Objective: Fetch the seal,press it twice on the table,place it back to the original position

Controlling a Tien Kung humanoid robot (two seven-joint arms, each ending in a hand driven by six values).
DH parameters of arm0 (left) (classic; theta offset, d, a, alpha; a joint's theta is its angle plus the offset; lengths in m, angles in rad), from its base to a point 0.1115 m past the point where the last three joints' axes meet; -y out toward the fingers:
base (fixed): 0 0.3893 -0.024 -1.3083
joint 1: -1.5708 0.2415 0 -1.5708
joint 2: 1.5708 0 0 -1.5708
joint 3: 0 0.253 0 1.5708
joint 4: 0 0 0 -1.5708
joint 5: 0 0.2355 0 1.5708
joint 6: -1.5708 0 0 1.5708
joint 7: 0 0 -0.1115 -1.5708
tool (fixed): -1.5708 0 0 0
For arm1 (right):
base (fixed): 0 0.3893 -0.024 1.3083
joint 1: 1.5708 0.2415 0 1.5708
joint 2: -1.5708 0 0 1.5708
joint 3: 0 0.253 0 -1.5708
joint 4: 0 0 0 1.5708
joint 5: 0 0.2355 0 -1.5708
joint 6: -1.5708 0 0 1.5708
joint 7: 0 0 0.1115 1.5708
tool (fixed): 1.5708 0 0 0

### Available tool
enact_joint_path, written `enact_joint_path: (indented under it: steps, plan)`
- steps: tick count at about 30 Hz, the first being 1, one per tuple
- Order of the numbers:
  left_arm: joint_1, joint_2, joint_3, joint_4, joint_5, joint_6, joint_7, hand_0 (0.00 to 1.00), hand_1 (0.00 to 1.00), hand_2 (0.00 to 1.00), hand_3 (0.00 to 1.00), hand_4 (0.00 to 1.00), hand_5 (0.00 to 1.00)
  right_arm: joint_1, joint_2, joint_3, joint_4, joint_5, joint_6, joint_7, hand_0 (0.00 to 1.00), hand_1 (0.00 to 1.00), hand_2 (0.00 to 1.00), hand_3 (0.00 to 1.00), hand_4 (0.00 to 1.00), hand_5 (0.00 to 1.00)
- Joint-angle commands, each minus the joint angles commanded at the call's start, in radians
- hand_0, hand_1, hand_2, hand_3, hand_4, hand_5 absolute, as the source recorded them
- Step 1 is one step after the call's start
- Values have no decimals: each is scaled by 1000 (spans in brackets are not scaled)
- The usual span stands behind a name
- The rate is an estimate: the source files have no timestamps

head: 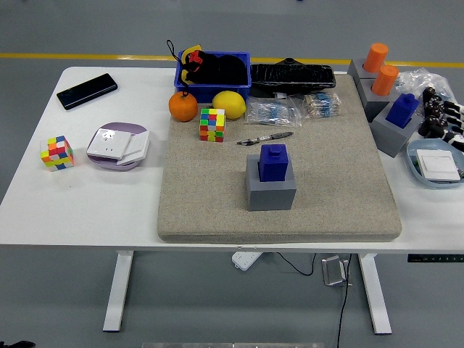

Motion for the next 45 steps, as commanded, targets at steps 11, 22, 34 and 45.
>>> enact_joint_path:
  steps: [11, 22, 34, 45]
  plan:
    - [-11, 6, -13, -3, 27, 4, 6, 725, 696, 682, 753, 710, 245, -144, 3, 267, -17, -26, -4, -36, 953, 931, 924, 936, 998, 756]
    - [-15, 8, -7, -4, 30, 10, 5, 725, 696, 683, 752, 709, 249, -201, 71, 423, 21, -55, -25, -42, 922, 903, 897, 903, 998, 672]
    - [-8, 6, -1, 0, 25, 16, 5, 725, 695, 682, 752, 707, 252, -219, 102, 463, 35, -50, -82, 17, 875, 853, 849, 833, 998, 559]
    - [-7, 2, 10, 1, 12, 16, 1, 724, 696, 682, 752, 704, 253, -220, 112, 461, 38, -55, -74, 4, 867, 840, 839, 817, 998, 530]
